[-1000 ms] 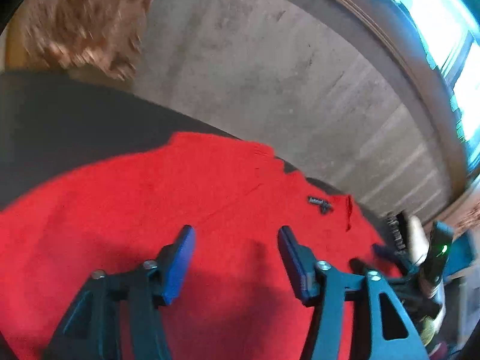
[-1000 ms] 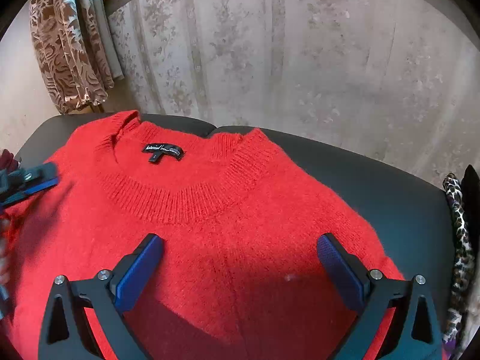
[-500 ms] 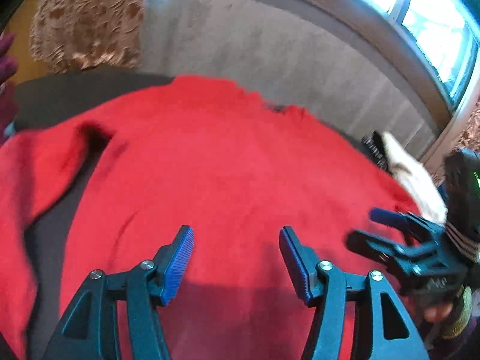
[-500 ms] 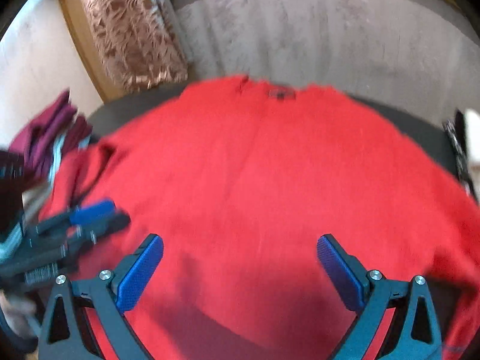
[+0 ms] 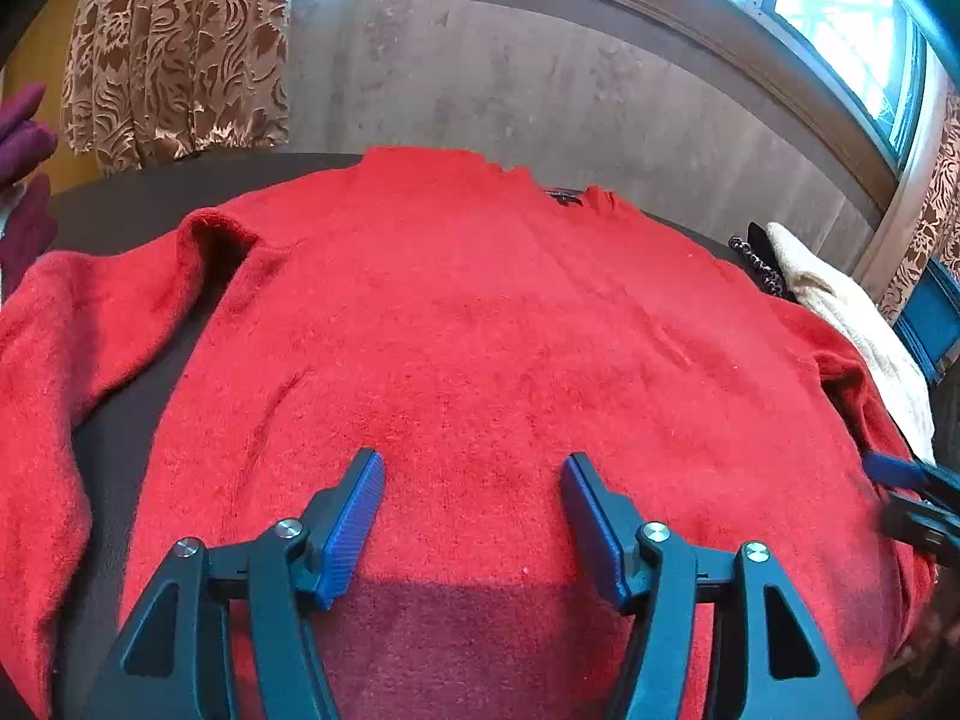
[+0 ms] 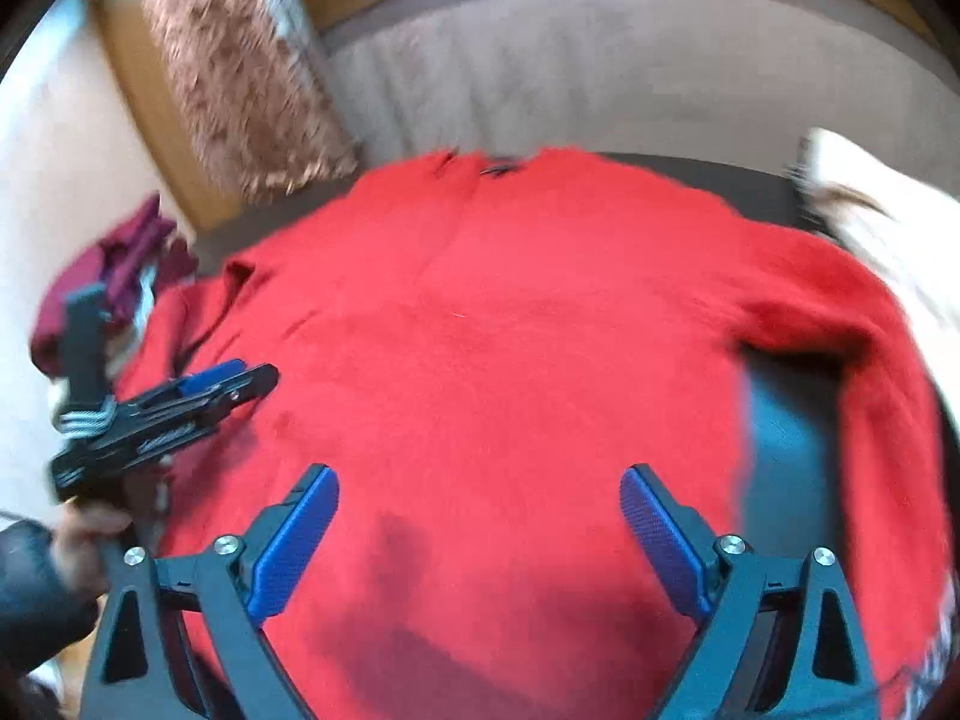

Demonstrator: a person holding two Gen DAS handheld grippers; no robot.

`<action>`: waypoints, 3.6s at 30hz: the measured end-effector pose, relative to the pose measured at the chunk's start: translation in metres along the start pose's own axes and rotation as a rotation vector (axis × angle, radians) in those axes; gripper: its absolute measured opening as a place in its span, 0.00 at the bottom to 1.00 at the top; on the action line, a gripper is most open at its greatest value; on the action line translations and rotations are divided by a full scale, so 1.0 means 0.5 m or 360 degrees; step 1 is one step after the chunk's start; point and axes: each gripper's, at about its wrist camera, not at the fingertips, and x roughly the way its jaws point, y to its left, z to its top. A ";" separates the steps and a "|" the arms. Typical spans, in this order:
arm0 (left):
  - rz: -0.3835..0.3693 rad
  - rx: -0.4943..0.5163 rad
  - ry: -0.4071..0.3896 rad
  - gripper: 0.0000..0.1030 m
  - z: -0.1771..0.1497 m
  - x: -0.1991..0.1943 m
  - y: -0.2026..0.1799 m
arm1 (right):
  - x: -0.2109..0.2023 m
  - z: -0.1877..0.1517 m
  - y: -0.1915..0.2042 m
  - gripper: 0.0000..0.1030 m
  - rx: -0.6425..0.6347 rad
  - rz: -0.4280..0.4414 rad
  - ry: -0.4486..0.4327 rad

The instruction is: Fold clothes

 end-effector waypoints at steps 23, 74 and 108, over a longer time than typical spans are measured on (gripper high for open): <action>-0.0604 0.1557 -0.0009 0.61 -0.044 -0.153 -0.511 | -0.247 -0.324 -0.226 0.93 0.1011 0.0298 -0.0086; -0.0578 -0.0625 0.0124 0.06 0.205 0.028 0.050 | 0.157 0.072 0.098 1.00 -0.0221 -0.0063 0.0070; -0.0784 -0.0591 -0.0308 0.09 0.317 0.001 0.080 | 0.146 0.059 0.076 1.00 -0.0130 0.0064 -0.0023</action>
